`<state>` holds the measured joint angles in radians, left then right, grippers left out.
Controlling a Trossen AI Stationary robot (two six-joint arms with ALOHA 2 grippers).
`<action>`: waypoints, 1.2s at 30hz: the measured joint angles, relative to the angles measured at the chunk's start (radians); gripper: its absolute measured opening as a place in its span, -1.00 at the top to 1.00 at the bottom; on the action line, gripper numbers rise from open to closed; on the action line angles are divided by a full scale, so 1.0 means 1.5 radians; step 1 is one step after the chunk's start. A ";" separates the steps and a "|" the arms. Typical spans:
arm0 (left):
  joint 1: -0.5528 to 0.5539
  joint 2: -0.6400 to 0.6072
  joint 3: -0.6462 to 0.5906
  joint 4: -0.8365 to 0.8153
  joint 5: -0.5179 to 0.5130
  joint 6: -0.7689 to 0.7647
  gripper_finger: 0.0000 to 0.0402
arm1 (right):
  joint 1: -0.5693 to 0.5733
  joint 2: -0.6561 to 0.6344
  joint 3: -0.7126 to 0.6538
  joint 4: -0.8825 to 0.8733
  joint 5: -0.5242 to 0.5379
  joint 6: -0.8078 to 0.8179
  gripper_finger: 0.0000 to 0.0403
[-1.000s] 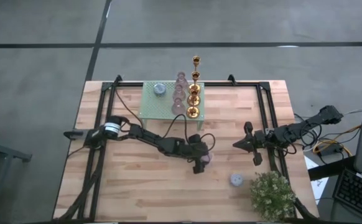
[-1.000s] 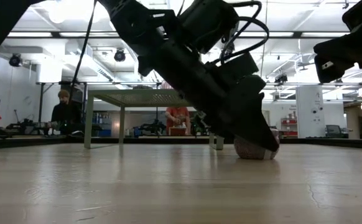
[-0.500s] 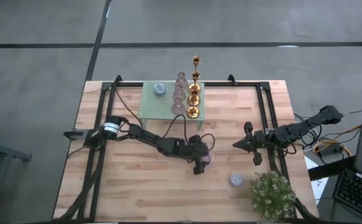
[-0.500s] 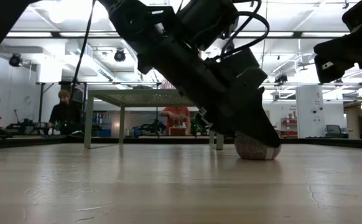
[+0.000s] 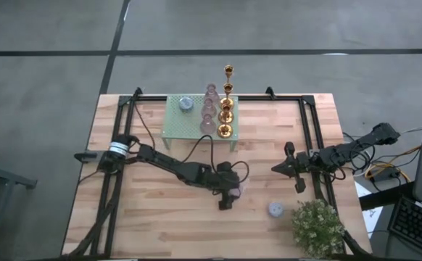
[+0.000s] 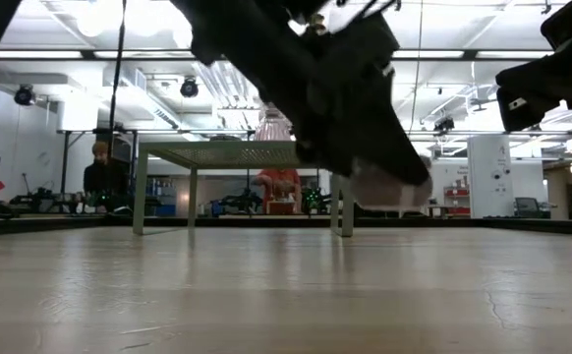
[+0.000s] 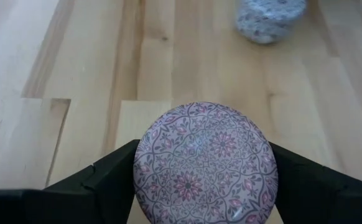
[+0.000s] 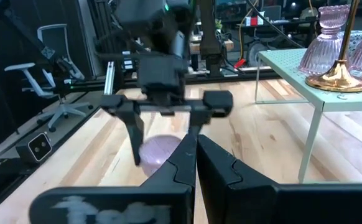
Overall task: Pick & Place candle stick holders
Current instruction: Put the pink scented candle on the shelf aligned with the scented candle
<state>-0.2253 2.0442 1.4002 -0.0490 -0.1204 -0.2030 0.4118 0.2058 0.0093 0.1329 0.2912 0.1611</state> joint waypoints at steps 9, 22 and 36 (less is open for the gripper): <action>-0.024 -0.104 -0.027 -0.107 -0.002 -0.042 -0.51 | 0.000 0.000 0.000 -0.001 -0.001 0.013 0.96; -0.028 -0.441 -0.278 -0.157 -0.172 -0.107 -0.51 | 0.000 0.000 0.000 0.004 0.001 -0.002 0.96; 0.138 -0.621 -0.353 -0.190 -0.311 -0.163 -0.52 | 0.000 0.000 0.000 0.015 0.017 0.003 0.96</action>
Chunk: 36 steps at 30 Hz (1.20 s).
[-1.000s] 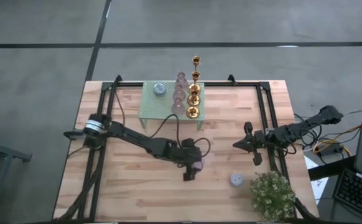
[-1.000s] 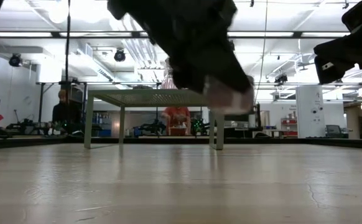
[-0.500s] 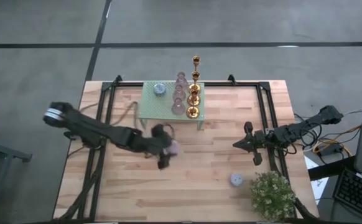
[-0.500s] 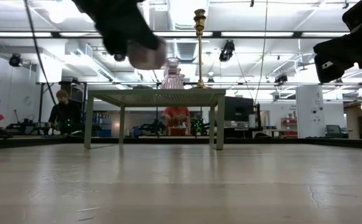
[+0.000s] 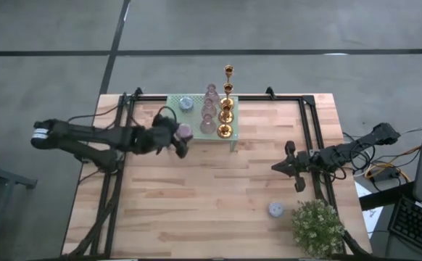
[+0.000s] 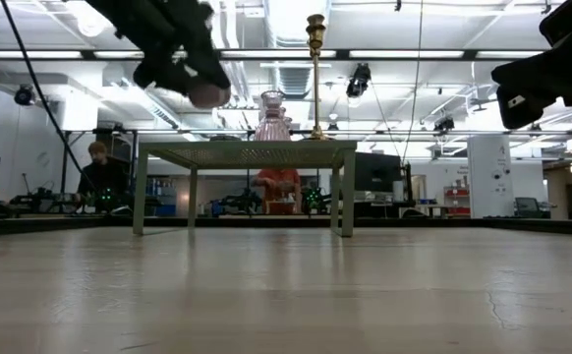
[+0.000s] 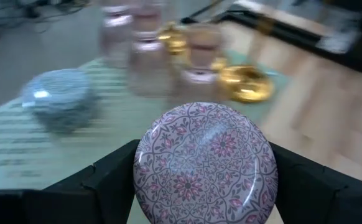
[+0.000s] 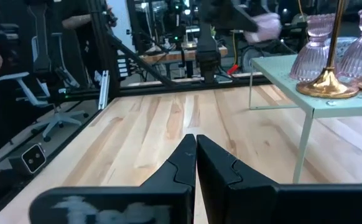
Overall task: Pick & Place candle stick holders
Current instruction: Put the pink scented candle on the shelf aligned with the scented candle
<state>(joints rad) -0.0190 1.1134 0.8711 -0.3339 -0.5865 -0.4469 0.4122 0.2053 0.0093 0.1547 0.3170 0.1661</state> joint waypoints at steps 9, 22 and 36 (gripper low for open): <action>0.101 0.026 -0.014 0.004 -0.003 -0.016 -0.52 | 0.000 0.000 0.000 0.007 0.001 -0.008 0.96; 0.155 0.104 -0.012 0.059 0.008 0.000 -0.52 | 0.000 0.000 0.000 0.005 0.000 -0.017 0.96; 0.192 0.137 -0.011 0.102 0.009 0.013 -0.52 | 0.000 0.000 0.000 0.005 0.000 -0.014 0.96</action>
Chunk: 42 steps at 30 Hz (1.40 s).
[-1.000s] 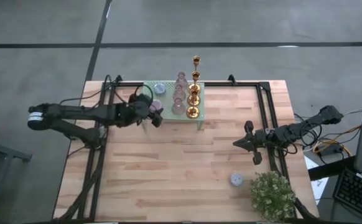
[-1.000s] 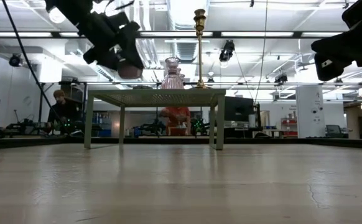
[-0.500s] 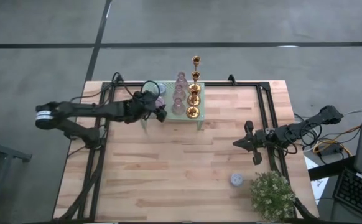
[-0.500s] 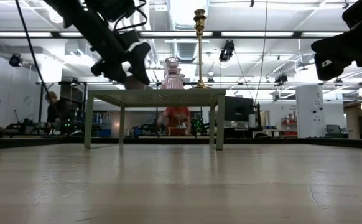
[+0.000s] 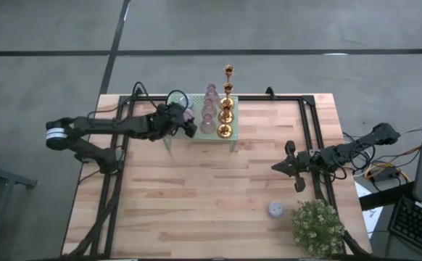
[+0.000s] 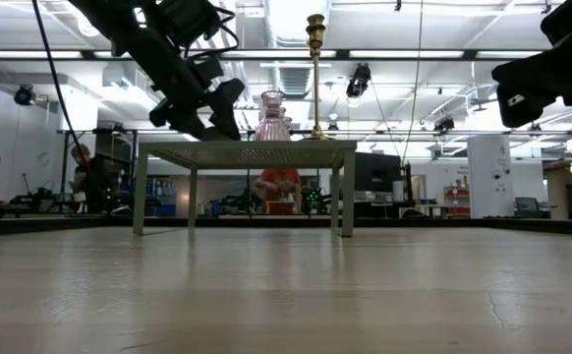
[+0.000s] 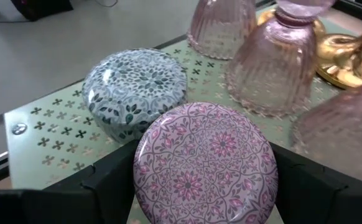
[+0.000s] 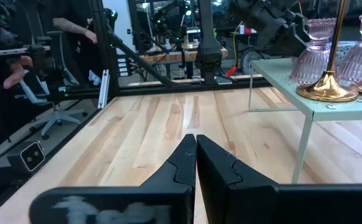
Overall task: Pick & Place candle stick holders
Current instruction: Put the pink scented candle on the shelf aligned with the scented candle
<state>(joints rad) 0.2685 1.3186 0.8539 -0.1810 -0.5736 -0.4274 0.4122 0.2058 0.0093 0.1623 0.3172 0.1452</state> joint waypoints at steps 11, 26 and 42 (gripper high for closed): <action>0.012 0.000 0.000 0.006 0.037 -0.005 -0.52 | 0.000 0.000 0.000 0.000 0.000 0.000 0.96; 0.012 0.000 -0.003 0.034 0.039 -0.008 -0.76 | 0.000 0.000 0.000 0.000 0.000 0.000 0.96; -0.052 -0.081 -0.004 -0.023 0.143 -0.014 -0.84 | 0.000 0.001 0.000 -0.001 -0.001 0.007 0.96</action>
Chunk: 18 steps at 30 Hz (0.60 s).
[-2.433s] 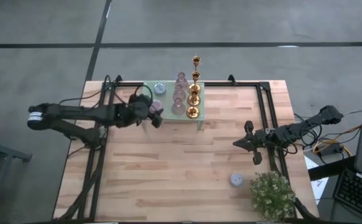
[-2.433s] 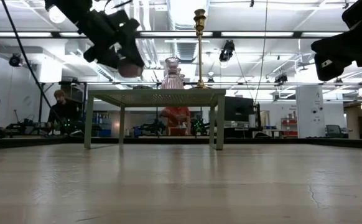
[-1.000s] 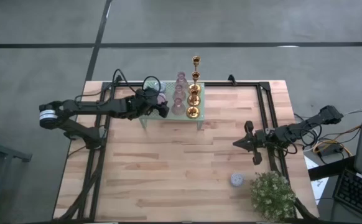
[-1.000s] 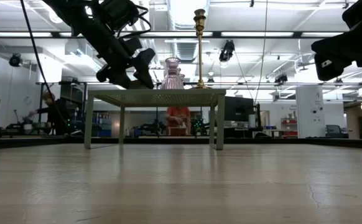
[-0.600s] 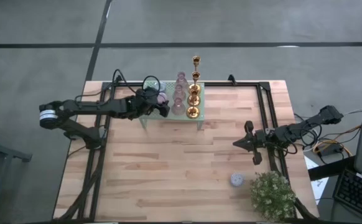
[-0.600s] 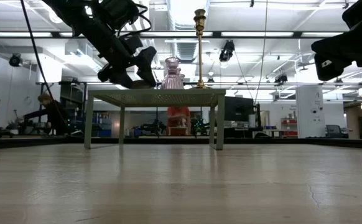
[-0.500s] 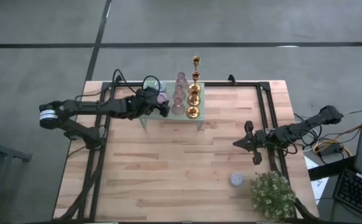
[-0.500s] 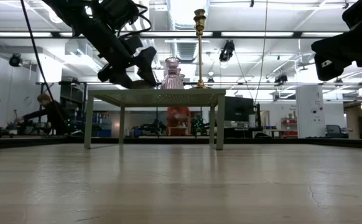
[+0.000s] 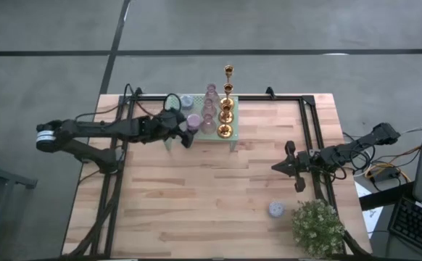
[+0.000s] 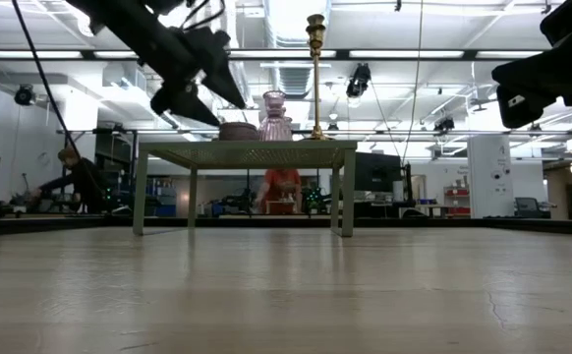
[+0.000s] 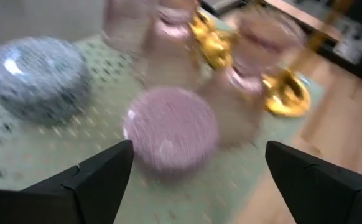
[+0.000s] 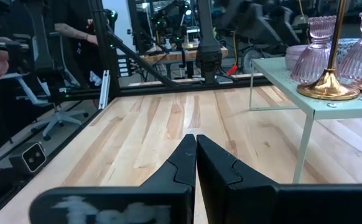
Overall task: Pick & Place candle stick holders
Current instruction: Put the pink scented candle on the shelf aligned with the scented candle
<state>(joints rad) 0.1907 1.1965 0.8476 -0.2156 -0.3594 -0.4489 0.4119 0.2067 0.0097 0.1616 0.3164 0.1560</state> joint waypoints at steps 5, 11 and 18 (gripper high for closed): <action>-0.043 -0.047 -0.001 -0.026 -0.031 0.009 -0.76 | 0.000 0.003 0.000 0.000 0.000 0.001 0.96; -0.079 -0.096 -0.002 -0.044 -0.129 0.014 -0.55 | 0.000 0.003 0.000 0.001 0.000 0.001 0.96; -0.097 -0.035 -0.002 -0.008 -0.122 0.027 -0.13 | 0.000 0.003 0.000 0.006 0.001 0.001 0.96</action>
<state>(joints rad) 0.0450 1.1439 0.8444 -0.2277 -0.5429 -0.4086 0.4118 0.2119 0.0097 0.1711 0.3172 0.1577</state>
